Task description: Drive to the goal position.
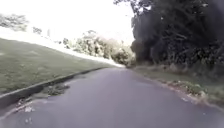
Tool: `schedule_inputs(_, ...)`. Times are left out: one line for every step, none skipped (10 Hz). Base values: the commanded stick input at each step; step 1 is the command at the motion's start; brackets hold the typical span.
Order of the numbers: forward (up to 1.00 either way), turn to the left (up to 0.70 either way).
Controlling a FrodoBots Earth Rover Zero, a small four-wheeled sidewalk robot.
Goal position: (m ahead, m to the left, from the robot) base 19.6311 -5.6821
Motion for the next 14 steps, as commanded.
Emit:
schedule_inputs(1.00, 0.00)
schedule_inputs(1.00, 0.00)
schedule_inputs(1.00, 0.00)
schedule_inputs(1.00, 0.00)
schedule_inputs(1.00, 0.00)
schedule_inputs(1.00, 0.00)
schedule_inputs(1.00, 0.00)
schedule_inputs(1.00, 0.00)
schedule_inputs(1.00, 0.00)
schedule_inputs(1.00, 0.00)
schedule_inputs(1.00, 0.00)
schedule_inputs(1.00, 0.00)
schedule_inputs(1.00, 0.00)
schedule_inputs(1.00, 0.00)
